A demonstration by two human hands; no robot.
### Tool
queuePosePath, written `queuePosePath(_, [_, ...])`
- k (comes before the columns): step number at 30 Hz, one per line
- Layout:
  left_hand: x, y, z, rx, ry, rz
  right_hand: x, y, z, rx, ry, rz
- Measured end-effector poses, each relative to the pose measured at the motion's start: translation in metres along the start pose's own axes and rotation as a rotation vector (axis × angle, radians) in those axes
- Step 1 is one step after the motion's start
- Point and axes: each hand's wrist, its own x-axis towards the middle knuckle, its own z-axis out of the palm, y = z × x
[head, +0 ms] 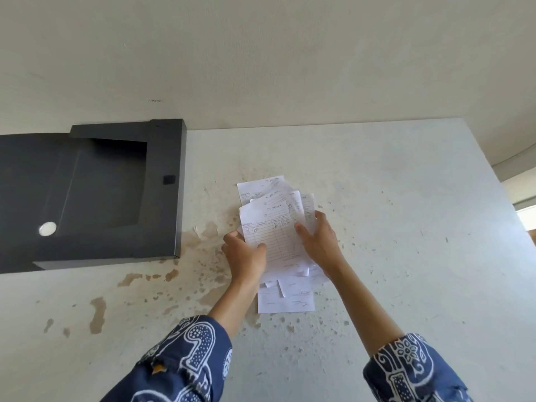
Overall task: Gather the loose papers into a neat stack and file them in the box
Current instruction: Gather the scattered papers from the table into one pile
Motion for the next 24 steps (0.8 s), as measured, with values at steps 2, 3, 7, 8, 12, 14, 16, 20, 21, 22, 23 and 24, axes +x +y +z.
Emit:
queuePosePath(2, [0.004, 0.003, 0.003, -0.126, 0.026, -0.08, 0.003, -0.003, 0.003, -0.036, -0.013, -0.006])
queuePosePath(3, [0.004, 0.007, 0.004, -0.165, 0.036, -0.106, 0.004, -0.004, 0.003, -0.039, -0.015, -0.002])
queuePosePath(7, [0.009, 0.018, 0.006, -0.201, -0.032, -0.163, 0.009, -0.005, 0.0, 0.039, -0.059, 0.063])
queuePosePath(8, [0.011, 0.02, 0.006, -0.179, -0.057, -0.158, 0.009, -0.005, -0.001, 0.063, -0.069, 0.073])
queuePosePath(12, [0.012, 0.024, 0.006, -0.026, -0.073, -0.004, 0.008, -0.002, -0.004, 0.164, -0.1, 0.095])
queuePosePath(14, [0.011, 0.026, 0.005, 0.055, -0.057, 0.066, 0.007, -0.001, -0.004, 0.204, -0.106, 0.098])
queuePosePath(16, [0.01, 0.027, 0.005, 0.087, -0.071, 0.097, 0.007, 0.0, -0.005, 0.238, -0.111, 0.096])
queuePosePath(20, [0.013, 0.027, 0.002, 0.023, -0.137, 0.055, 0.006, -0.002, -0.004, 0.274, -0.118, 0.089])
queuePosePath(21, [0.014, 0.028, 0.001, -0.01, -0.147, 0.036, 0.006, -0.002, -0.004, 0.29, -0.123, 0.088])
queuePosePath(22, [0.015, 0.028, 0.001, -0.048, -0.147, 0.017, 0.005, -0.003, -0.004, 0.312, -0.128, 0.084])
queuePosePath(23, [0.016, 0.028, 0.0, -0.088, -0.143, 0.003, 0.005, -0.003, -0.004, 0.333, -0.134, 0.079])
queuePosePath(24, [0.017, 0.028, -0.001, -0.124, -0.145, -0.004, 0.004, -0.004, -0.005, 0.347, -0.146, 0.071])
